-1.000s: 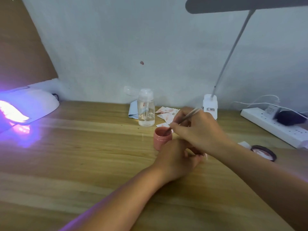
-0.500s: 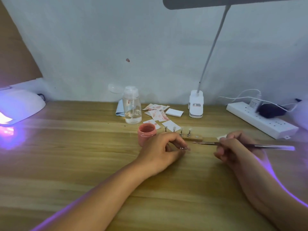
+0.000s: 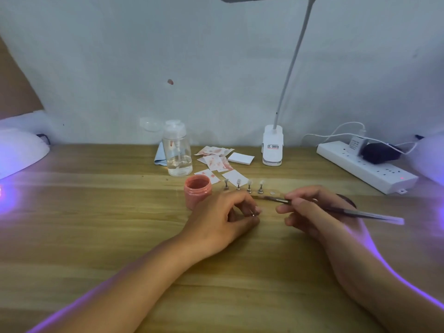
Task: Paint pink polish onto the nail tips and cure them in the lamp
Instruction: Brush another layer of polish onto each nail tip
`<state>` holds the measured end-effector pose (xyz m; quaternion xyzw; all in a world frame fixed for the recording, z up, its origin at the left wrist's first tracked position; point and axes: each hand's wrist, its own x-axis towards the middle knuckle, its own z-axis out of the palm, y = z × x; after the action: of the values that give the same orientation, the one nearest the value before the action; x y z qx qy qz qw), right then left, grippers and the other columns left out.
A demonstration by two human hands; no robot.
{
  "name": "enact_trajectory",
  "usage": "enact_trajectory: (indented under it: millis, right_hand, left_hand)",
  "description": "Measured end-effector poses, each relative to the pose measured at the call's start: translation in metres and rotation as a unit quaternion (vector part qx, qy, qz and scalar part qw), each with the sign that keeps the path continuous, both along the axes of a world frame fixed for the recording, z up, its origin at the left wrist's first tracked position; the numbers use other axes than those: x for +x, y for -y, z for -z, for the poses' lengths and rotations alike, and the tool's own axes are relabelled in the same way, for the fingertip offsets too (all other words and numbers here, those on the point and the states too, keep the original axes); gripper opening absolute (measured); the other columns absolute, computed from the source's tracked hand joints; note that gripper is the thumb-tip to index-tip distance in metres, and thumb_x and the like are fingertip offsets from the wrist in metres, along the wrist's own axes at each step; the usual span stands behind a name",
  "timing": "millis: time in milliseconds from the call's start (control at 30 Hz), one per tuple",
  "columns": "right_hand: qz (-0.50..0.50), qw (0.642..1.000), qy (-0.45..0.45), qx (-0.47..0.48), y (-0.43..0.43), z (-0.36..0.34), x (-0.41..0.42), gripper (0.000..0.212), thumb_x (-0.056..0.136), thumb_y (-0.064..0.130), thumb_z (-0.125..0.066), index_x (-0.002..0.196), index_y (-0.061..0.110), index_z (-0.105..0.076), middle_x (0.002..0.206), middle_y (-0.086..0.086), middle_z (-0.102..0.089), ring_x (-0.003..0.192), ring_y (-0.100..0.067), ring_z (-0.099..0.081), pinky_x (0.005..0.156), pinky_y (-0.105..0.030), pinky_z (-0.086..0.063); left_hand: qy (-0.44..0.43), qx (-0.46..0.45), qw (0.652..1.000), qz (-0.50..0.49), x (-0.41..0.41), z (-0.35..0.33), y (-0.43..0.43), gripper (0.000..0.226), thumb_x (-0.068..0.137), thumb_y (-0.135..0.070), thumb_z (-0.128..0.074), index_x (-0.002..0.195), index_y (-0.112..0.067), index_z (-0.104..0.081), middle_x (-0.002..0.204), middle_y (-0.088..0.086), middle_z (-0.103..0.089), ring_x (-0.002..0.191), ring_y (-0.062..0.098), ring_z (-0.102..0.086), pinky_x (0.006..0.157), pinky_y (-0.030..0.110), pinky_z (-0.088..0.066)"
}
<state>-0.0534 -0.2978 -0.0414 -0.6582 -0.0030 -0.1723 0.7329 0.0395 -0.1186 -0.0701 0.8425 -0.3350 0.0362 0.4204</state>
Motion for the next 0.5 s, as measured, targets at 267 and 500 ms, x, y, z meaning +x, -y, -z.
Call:
enact_trajectory:
  millis: [267, 500]
  right_hand:
    - [0.033, 0.998, -0.052, 0.002, 0.0021, 0.0000, 0.0098, 0.031, 0.079, 0.040, -0.066, 0.087, 0.011, -0.060, 0.066, -0.008, -0.069, 0.051, -0.012, -0.057, 0.059, -0.027, -0.056]
    - [0.027, 0.999, -0.045, 0.009, 0.0035, -0.0024, 0.0089, 0.028, 0.079, 0.034, -0.068, 0.085, 0.008, -0.065, 0.069, -0.008, -0.070, 0.052, -0.013, -0.055, 0.054, -0.023, -0.053]
  left_hand:
    - [-0.004, 0.016, 1.000, -0.003, -0.0003, -0.0001, 0.0008, 0.010, 0.081, -0.035, -0.078, 0.089, -0.032, -0.072, 0.077, -0.022, -0.065, 0.057, -0.004, -0.052, 0.056, 0.015, -0.036]
    - [-0.006, 0.012, 1.000, 0.009, -0.0007, -0.0012, 0.0005, 0.007, 0.087, -0.030, -0.073, 0.089, -0.036, -0.069, 0.081, -0.022, -0.066, 0.060, -0.001, -0.054, 0.057, 0.016, -0.038]
